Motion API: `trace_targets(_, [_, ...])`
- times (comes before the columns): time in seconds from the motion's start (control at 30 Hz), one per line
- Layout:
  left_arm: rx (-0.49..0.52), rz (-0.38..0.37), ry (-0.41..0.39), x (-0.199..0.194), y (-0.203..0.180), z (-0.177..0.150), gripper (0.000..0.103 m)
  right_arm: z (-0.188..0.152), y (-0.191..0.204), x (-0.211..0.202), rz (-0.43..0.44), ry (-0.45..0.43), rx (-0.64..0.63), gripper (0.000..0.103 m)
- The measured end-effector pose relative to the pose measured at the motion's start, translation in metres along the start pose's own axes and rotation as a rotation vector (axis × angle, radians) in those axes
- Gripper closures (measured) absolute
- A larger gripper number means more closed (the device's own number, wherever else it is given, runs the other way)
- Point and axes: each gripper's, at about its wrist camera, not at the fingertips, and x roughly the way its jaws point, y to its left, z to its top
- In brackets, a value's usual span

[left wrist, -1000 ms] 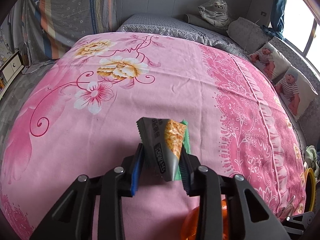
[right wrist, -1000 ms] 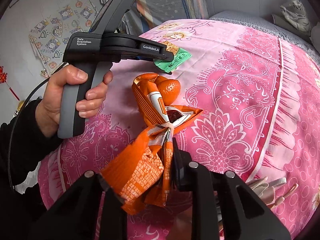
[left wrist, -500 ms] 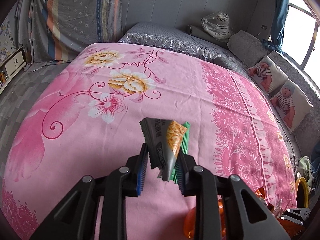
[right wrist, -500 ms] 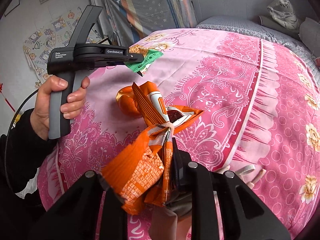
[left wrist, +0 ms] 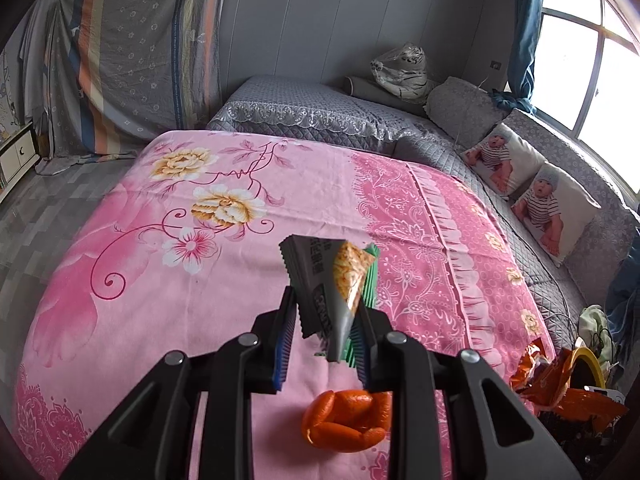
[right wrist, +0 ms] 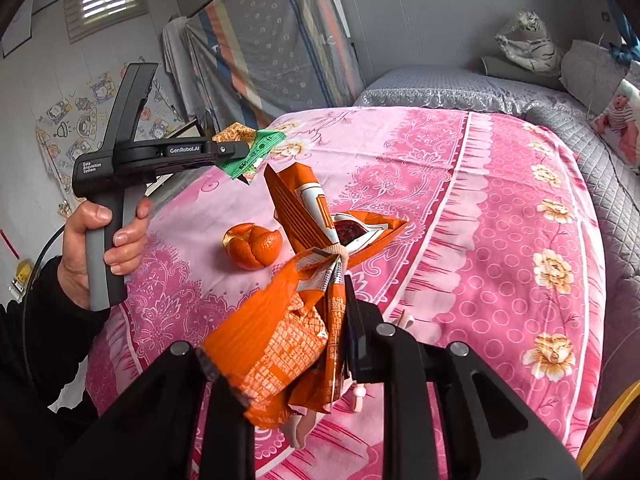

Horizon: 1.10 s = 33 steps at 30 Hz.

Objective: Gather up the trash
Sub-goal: 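Carry the snack packet in the left tool and orange wrappers in the right tool over the bin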

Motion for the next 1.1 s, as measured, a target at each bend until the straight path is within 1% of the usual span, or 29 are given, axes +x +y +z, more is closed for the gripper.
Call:
trace_targets(0.3, [0.074,-0.081,-0.041,-0.033,-0.059,-0.004,0.079,-0.005,-0.016,-0.049,-0.058,-0.098,0.047,0.084])
trace_targets(0.53, [0.15,-0.14,-0.054,-0.051,-0.117,-0.01,0.079,-0.017,-0.036,-0.088,-0.121,-0.167,0.09,0.084])
trace_targets(0.6, [0.18,-0.155,-0.061,-0.057,-0.136,-0.012,0.079,-0.022,-0.045,-0.099,-0.149,-0.186,0.109,0.084])
trace_targets(0.73, [0.241,-0.208,-0.067,-0.064,-0.176,-0.017,0.079,-0.033,-0.066,-0.122,-0.207,-0.217,0.157,0.084])
trace_targets(0.93, [0.349,-0.272,-0.092,-0.072,-0.236,-0.031,0.079,-0.054,-0.092,-0.158,-0.321,-0.262,0.222,0.084])
trace_targets(1.1, [0.415,-0.336,-0.087,-0.071,-0.284,-0.043,0.079,-0.078,-0.117,-0.187,-0.413,-0.288,0.288,0.084])
